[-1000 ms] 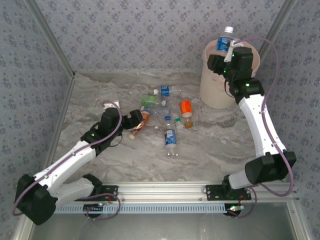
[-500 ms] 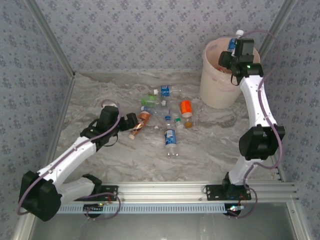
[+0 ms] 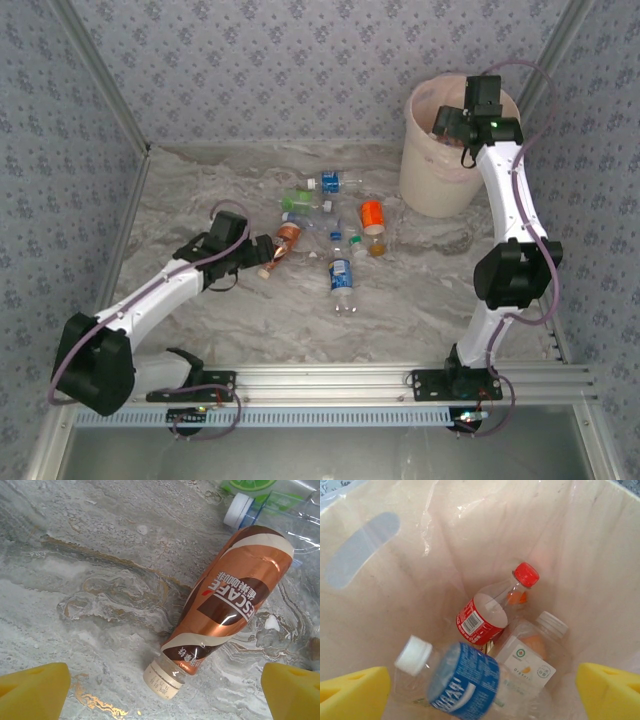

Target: Put the plastic bottles in the bin

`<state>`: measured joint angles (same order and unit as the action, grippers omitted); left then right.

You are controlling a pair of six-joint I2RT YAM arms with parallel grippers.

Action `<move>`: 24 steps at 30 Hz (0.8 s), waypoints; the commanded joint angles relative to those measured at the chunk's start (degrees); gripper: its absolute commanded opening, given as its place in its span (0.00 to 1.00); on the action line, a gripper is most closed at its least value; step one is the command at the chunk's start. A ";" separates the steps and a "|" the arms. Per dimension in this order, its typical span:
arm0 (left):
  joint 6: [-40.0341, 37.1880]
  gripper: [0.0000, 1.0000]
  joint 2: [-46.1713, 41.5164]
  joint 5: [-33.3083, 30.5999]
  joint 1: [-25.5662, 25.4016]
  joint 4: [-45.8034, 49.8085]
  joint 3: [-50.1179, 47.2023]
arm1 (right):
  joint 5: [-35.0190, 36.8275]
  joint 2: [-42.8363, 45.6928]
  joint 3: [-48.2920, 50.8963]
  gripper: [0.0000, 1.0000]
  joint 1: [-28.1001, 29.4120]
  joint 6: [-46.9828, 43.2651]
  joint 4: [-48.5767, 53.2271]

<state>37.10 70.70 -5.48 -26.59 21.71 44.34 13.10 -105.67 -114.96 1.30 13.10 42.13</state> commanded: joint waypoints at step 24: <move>-18.82 0.98 19.51 6.33 -1.59 3.32 11.32 | -15.29 44.52 50.35 1.00 8.75 9.84 -35.86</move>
<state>21.80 89.78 2.79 -27.09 22.81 54.72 -0.80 -63.11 -66.67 8.27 21.30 9.08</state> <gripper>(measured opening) 0.980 0.999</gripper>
